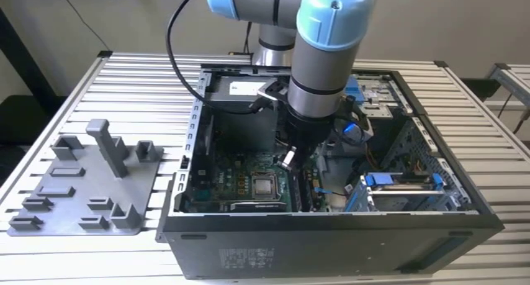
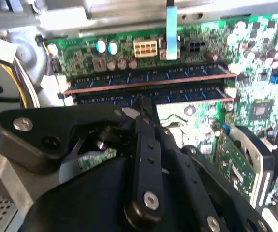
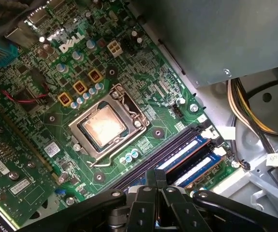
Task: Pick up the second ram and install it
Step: 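Press down the second ram until it locks into place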
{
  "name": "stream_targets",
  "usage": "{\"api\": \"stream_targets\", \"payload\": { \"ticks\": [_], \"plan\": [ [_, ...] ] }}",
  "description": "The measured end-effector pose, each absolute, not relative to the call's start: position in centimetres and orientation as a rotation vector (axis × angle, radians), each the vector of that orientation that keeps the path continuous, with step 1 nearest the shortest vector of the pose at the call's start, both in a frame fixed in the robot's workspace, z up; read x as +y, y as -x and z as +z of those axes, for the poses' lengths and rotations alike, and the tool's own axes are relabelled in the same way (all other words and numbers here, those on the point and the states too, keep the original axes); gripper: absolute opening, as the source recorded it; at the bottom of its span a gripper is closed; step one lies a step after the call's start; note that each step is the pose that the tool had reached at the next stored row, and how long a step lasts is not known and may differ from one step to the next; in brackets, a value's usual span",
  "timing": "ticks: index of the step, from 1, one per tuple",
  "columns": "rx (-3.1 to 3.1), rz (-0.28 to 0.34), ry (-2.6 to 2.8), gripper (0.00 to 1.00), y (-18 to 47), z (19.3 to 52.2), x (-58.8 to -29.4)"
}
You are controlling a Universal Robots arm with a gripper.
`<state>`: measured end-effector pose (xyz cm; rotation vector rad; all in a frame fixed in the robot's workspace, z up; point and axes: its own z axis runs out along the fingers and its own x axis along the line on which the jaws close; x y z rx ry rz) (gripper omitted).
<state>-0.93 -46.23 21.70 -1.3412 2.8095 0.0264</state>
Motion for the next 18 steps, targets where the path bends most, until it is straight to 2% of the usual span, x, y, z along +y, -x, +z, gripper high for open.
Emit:
{"api": "stream_targets", "payload": {
  "ticks": [12,18],
  "plan": [
    [2.807,0.03,1.342,0.11,0.9,26.7,-46.2],
    [2.807,0.03,1.341,0.11,0.9,26.7,-46.2]
  ]
}}
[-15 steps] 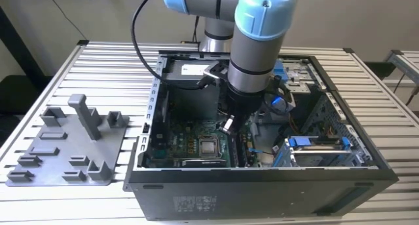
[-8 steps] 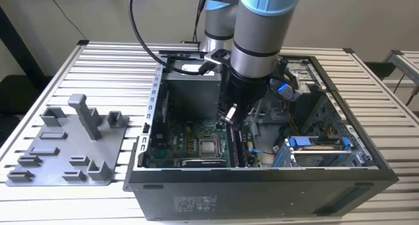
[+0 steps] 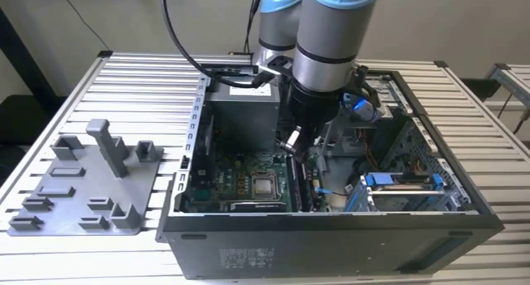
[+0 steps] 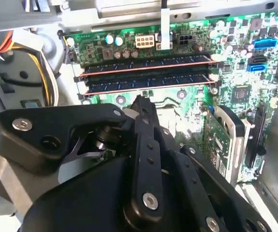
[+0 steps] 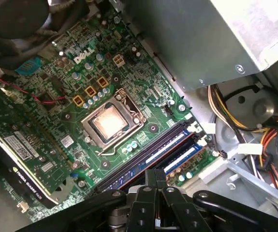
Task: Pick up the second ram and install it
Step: 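Press down the second ram until it locks into place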
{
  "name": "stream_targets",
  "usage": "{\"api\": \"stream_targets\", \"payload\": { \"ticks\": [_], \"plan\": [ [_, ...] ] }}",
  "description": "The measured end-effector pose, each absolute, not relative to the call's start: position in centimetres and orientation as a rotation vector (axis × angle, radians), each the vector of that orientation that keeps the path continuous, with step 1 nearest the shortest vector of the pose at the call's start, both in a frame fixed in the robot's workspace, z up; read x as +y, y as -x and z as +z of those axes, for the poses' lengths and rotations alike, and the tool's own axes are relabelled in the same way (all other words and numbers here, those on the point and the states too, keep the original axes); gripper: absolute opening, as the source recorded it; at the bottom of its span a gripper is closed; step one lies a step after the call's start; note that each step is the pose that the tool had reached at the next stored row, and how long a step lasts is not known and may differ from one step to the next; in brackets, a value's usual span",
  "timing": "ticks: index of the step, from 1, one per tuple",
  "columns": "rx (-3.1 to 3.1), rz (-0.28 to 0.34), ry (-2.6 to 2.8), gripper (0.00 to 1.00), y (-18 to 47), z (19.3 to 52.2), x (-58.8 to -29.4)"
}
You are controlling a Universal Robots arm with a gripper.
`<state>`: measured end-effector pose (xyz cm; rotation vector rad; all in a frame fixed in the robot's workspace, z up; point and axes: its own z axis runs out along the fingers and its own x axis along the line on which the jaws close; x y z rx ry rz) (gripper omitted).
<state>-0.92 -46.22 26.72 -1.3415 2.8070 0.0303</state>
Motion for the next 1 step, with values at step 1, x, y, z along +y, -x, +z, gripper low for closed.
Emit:
{"api": "stream_targets", "payload": {
  "ticks": [1],
  "plan": [
    [2.807,0.03,1.341,0.11,0.92,26.72,-46.22]
  ]
}}
